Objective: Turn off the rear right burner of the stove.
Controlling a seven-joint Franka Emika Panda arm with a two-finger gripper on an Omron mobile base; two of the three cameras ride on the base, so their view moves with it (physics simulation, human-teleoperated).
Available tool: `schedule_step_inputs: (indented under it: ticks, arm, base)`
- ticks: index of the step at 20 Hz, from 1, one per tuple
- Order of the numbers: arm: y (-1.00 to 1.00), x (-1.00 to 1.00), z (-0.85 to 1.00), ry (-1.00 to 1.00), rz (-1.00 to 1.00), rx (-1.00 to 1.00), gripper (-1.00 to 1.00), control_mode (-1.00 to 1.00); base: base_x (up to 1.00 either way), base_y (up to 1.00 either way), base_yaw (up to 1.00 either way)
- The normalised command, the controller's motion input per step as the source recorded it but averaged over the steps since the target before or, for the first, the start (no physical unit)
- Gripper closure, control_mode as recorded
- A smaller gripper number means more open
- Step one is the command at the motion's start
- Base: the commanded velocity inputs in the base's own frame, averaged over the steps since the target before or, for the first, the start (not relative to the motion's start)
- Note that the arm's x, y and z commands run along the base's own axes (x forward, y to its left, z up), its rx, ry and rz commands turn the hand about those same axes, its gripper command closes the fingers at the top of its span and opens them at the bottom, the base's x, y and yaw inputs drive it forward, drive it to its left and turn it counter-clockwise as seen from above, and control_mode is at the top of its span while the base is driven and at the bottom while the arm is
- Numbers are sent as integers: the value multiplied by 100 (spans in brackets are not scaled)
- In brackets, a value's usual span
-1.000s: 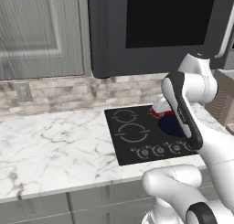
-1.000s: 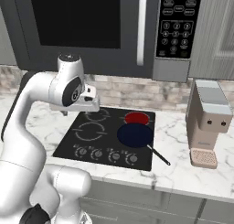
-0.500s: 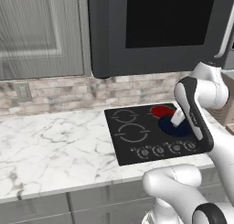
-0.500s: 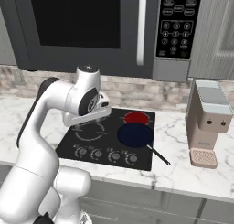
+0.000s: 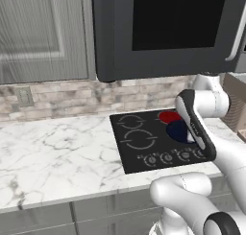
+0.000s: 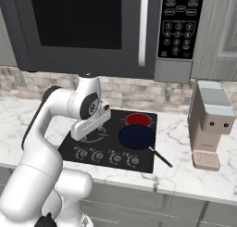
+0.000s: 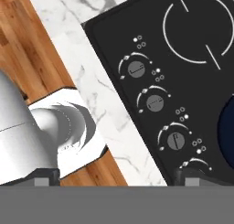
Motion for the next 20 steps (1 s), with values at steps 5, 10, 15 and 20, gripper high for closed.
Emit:
schedule_step_inputs:
  ticks: [5, 10, 15, 20]
  arm:
    - [0, 0, -40, 0, 19, -1, -100, -100]
    - [-3, 0, -34, 0, 9, 2, -100, -100]
    - [0, 0, -29, 0, 1, 6, -100, -100]
    - [0, 0, -32, 0, 0, 4, -100, -100]
  base:
    - [0, 0, 0]
    - [0, 0, 0]
    - [0, 0, 0]
    - [0, 0, 0]
